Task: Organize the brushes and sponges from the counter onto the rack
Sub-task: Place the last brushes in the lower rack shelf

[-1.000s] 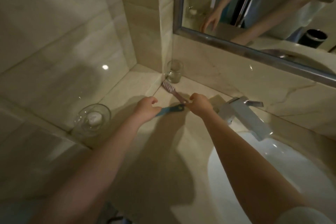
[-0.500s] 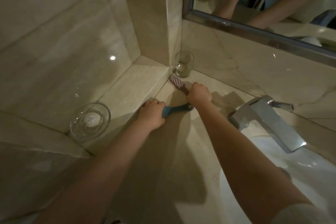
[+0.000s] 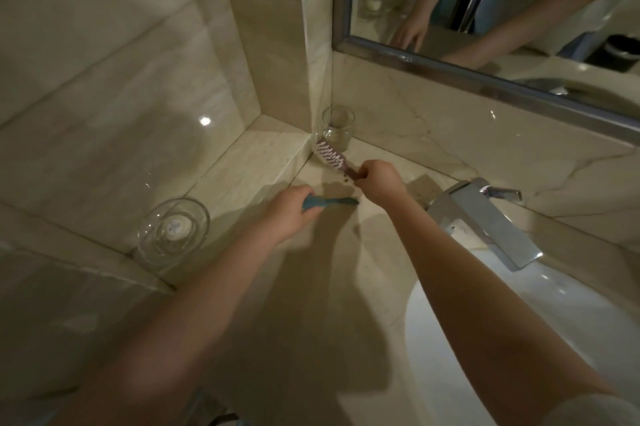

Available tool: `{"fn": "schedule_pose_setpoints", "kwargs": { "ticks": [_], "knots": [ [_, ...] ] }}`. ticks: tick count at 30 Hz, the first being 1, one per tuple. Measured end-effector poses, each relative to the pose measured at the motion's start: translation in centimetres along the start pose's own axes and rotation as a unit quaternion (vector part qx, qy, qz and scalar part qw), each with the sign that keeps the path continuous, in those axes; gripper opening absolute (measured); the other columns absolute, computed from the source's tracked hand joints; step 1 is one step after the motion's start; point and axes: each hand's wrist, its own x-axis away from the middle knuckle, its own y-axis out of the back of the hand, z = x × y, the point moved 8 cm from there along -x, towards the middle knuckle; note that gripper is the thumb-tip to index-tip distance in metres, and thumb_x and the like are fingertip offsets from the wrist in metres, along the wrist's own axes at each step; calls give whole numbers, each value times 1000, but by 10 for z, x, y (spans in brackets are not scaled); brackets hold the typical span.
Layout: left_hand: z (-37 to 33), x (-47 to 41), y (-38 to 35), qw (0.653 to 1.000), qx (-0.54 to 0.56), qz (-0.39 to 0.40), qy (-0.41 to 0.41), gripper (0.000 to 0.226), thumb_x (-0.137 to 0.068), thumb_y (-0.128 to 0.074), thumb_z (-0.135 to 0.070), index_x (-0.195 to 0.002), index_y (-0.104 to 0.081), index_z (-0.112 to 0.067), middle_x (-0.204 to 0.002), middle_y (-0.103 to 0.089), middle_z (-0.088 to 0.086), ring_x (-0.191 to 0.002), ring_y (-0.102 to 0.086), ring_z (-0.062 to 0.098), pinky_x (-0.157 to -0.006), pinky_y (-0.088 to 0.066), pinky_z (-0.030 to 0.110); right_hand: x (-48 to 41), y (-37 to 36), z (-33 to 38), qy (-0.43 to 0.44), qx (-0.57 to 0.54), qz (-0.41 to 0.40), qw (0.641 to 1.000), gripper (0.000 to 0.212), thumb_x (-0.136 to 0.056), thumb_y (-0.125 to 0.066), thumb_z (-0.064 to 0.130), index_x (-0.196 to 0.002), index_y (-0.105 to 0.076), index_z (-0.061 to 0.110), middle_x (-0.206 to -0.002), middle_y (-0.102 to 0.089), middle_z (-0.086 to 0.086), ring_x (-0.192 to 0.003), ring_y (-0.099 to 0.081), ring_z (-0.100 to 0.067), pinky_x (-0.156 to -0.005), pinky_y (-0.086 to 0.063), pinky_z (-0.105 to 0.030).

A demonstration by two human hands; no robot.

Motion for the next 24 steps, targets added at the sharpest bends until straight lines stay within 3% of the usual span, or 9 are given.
{"fn": "schedule_pose_setpoints", "kwargs": {
  "ticks": [5,8,9,12,15,20,24],
  "knots": [
    [-24,11,27,991,103,-80,6,22,-82,-69,-26,-90,-59,-8,-86,-63,7,-77,-56,19,-66,-43,26,31,33,-2,23,-92,-41,995,13,-86,-61,14,-93,-69,9,-81,-63,-7,-78,-57,-23,-63,-40,-27],
    [-45,19,48,972,184,-145,6,22,-75,-76,-26,-77,-58,-13,-67,-55,-5,-60,-47,7,-52,-35,10,57,65,-8,24,-162,-83,983,9,-86,-64,13,-93,-69,8,-75,-61,-4,-68,-56,-19,-55,-43,-20],
    [-53,21,53,964,211,-161,6,22,-74,-77,-26,-74,-57,-15,-63,-52,-8,-57,-44,5,-49,-34,9,66,77,-11,25,-182,-102,978,9,-87,-64,11,-93,-68,7,-75,-60,-4,-65,-54,-17,-52,-40,-15],
    [-80,27,61,944,277,-180,-3,22,-73,-76,-26,-68,-57,-16,-61,-51,-5,-56,-43,8,-49,-33,13,96,109,-25,21,-257,-145,955,10,-87,-64,9,-95,-68,4,-76,-60,-3,-61,-51,-11,-57,-43,-19],
    [-119,31,59,929,327,-173,-33,22,-75,-75,-24,-73,-60,-7,-63,-53,0,-61,-45,10,-54,-35,23,129,137,-45,13,-317,-169,933,5,-89,-62,7,-92,-66,8,-75,-60,-2,-61,-53,-7,-49,-43,-9],
    [-195,38,36,921,364,-116,-76,19,-78,-73,-26,-72,-58,-16,-67,-57,-3,-64,-50,12,-60,-41,27,186,180,-89,6,-348,-202,916,6,-92,-58,10,-93,-64,10,-80,-63,-1,-66,-60,-7,-51,-45,-9],
    [-256,52,6,928,345,-70,-126,14,-80,-70,-26,-79,-60,-15,-69,-59,-4,-63,-52,9,-55,-42,22,233,207,-134,-16,-348,-245,905,10,-93,-56,8,-99,-63,4,-81,-63,-1,-68,-58,-6,-53,-45,-9]
  ]
}}
